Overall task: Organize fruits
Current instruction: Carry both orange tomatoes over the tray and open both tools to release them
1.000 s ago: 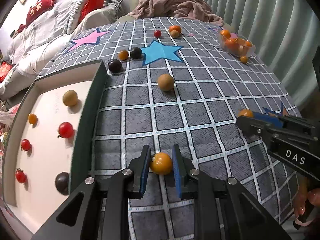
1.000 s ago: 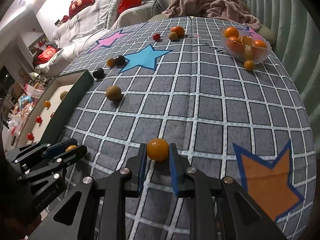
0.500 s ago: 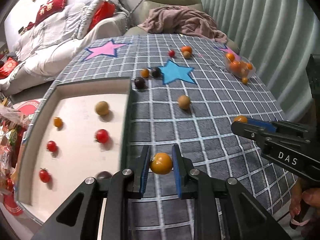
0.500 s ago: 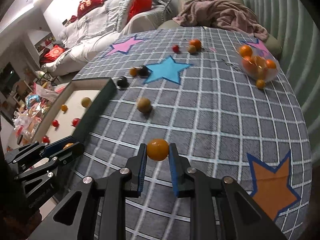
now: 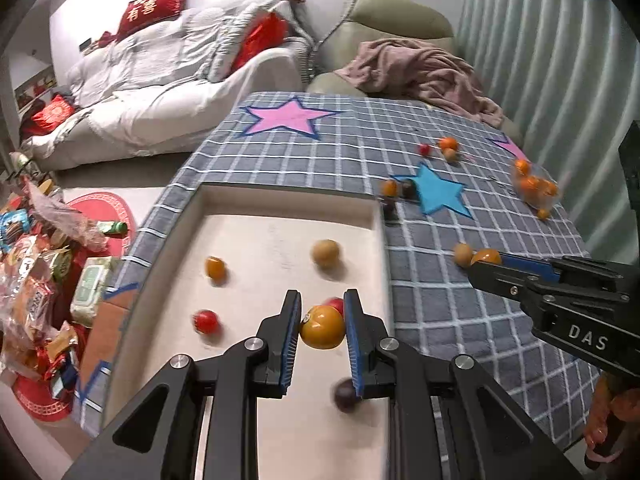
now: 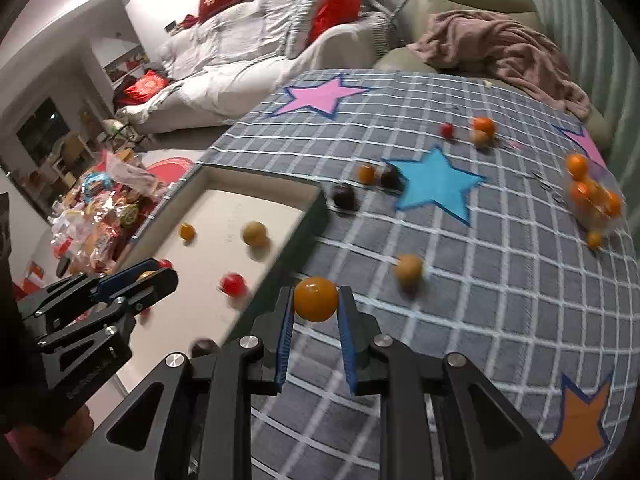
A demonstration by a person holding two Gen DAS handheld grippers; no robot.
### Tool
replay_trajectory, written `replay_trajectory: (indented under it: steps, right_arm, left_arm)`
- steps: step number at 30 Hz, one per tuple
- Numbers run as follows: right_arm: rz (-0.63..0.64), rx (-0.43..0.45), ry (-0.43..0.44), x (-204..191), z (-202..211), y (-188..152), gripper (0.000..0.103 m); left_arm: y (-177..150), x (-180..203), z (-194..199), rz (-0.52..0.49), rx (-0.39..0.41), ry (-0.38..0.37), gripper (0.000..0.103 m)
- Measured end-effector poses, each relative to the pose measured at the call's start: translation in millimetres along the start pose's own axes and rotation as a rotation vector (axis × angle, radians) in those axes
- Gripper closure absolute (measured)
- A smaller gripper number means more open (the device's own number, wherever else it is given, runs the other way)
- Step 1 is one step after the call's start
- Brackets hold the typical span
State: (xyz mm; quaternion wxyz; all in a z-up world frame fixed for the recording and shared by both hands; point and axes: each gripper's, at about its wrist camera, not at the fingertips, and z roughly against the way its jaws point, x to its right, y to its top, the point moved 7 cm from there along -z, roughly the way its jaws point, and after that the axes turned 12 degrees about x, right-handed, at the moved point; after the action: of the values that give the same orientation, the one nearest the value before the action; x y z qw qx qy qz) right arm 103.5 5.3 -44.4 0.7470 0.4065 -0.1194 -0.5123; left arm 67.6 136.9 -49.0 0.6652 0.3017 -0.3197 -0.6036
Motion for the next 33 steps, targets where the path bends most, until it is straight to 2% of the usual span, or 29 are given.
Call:
replay_trajectory:
  steps: [4,12,21,33]
  right_arm:
    - [0.008,-0.019,0.032,-19,-22,13,0.079]
    - [0.029,-0.046,0.035,-37,-67,30,0.079]
    - [-0.003,-0.08,0.025,-31,-109,36,0.08]
    - [-0.016,-0.123,0.019,-25,-137,29,0.08]
  left_arm:
    - [7,-17,-13,0.009,-0.005,0.034,0.08]
    - [16,-42,-54,0.035,-0.037,0.098,0.08]
    - [15,-46,-89,0.036,-0.086,0.13,0.08]
    - [7,-51,-107,0.041,-0.124,0.156,0.08]
